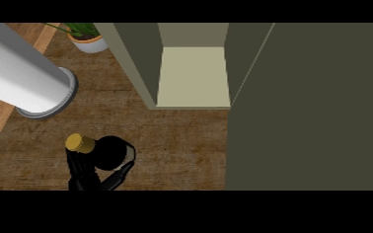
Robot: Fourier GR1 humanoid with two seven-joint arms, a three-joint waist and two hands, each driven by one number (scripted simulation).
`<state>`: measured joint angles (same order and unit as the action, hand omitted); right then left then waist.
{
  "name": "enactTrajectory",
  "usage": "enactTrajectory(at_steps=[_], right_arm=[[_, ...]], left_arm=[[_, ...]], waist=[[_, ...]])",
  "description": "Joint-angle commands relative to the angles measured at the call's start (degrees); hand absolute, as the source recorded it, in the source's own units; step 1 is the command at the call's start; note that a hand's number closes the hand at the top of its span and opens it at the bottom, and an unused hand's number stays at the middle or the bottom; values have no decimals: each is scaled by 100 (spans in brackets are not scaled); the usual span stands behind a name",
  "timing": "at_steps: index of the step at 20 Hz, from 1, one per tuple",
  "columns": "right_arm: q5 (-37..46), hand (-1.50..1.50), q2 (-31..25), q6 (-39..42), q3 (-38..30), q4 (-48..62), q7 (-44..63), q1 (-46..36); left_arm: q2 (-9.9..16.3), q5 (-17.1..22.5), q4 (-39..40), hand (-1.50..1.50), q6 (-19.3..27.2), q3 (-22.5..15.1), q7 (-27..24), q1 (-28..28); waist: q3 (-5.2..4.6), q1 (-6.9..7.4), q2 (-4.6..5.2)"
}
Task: Pick up the wine, place it into the cabinet and close the cabinet
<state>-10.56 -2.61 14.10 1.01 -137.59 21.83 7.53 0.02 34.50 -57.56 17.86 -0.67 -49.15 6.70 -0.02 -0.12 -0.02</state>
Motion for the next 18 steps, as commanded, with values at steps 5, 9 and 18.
enactTrajectory(at_steps=[5, 9, 18], right_arm=[[94, -150, 5, -135, 34, 136, 245, -357], [-142, -150, -88, 0, -300, 194, 69, -317], [-176, -150, -34, 81, -333, 232, -119, -135]], left_arm=[[-2, 421, 1020, -150, -408, 79, -524, -731], [137, 328, 1231, 150, -824, 376, -313, -904], [-1, 473, 1462, 150, -899, -202, -783, -669]], waist=[[-1, 0, 3], [1, -2, 2], [1, -13, 2]])
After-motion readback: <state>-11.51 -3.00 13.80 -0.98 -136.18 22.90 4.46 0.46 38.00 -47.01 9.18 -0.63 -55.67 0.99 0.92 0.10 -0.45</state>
